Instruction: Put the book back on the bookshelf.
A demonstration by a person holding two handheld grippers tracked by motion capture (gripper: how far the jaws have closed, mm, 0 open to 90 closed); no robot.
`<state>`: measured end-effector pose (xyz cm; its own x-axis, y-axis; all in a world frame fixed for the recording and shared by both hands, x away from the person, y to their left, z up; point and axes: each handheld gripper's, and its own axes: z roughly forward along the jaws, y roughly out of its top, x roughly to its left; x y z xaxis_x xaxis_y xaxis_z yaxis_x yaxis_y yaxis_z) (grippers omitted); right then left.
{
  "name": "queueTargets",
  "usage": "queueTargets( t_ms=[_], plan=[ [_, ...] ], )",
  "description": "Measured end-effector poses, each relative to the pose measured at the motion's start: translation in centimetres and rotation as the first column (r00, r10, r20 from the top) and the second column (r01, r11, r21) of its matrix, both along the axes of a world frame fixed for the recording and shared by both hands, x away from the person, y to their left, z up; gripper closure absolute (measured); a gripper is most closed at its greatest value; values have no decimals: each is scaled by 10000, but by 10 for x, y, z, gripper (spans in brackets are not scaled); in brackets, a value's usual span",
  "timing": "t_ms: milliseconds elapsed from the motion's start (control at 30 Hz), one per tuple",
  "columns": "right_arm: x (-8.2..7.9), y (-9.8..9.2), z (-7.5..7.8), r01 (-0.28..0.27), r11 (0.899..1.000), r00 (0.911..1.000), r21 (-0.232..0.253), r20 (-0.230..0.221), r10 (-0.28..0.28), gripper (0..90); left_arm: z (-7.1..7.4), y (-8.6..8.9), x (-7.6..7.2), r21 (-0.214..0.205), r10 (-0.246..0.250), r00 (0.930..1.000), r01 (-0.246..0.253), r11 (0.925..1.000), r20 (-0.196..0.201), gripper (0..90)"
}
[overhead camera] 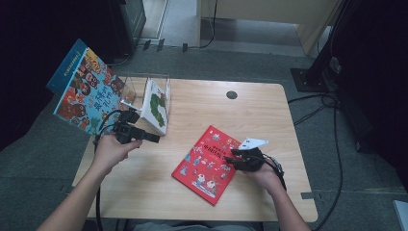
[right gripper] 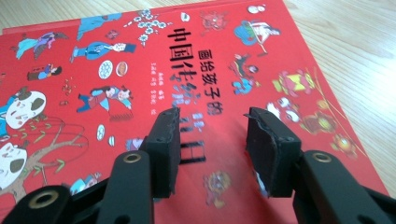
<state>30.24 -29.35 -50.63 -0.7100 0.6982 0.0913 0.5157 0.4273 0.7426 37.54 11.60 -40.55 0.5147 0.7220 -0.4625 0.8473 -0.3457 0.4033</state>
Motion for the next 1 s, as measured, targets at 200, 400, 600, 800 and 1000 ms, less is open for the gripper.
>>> queueTargets(
  t_ms=[200, 400, 600, 800, 1000],
  plan=[
    [-7, -9, 0, 247, 9997, 9997, 32, -8, -247, 635, -8, -15, -2, 196, -442, 9989, 439, 9988, 157, 444],
    [-14, -15, 0, 523, 9985, 9986, 180, -130, -520, 672, -19, -29, -3, 173, -714, 9974, 713, 9973, 86, 449],
    [-21, -21, -1, 691, 9976, 9976, 105, -77, -690, 743, -29, -41, -3, 222, -1010, 9948, 1008, 9947, 107, 453],
    [-27, -27, -1, 843, 9964, 9963, 13, -140, -843, 803, -39, -53, -3, 219, -1275, 9918, 1275, 9916, -16, 474],
    [-33, -29, -5, 826, 9965, 9960, -96, -346, -829, 814, -55, -63, -5, 205, -1486, 9888, 1488, 9886, -125, 508]
  ],
)
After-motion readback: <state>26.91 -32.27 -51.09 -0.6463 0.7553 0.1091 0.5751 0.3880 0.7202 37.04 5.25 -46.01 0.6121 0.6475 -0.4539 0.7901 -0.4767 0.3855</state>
